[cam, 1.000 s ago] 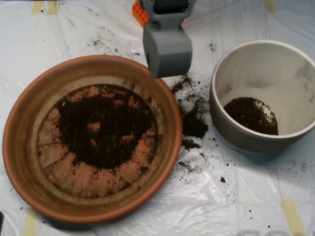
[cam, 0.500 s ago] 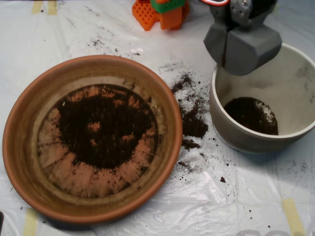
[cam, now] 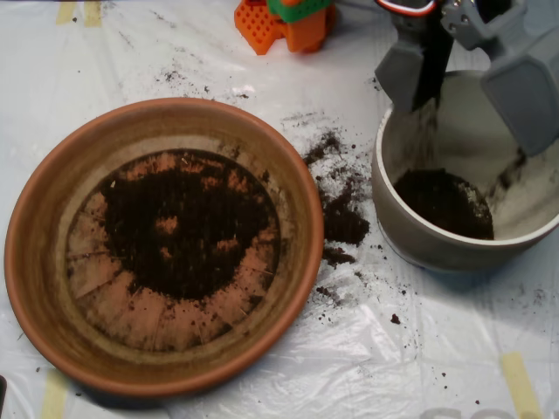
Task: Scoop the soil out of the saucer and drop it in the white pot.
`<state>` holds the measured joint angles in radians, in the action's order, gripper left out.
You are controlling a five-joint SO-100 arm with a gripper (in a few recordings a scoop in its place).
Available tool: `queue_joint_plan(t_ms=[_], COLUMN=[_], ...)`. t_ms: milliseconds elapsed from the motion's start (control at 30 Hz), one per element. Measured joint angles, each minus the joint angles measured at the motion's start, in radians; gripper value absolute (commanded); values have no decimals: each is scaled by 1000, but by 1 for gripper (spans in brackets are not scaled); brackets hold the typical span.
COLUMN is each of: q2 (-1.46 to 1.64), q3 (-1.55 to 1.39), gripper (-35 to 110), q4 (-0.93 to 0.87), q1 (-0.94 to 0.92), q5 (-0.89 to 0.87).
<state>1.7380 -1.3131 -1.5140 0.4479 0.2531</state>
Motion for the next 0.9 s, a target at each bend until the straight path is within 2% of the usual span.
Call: queue_joint_plan(t_ms=[367,533,733,900], q2=[0,0,2,21], q3=[0,0,25,23], gripper=[44,46,48,48], q4=[2,9,6,28], q1=[-3,-72,-236,-459], q5=[-44,-106,-156,-181])
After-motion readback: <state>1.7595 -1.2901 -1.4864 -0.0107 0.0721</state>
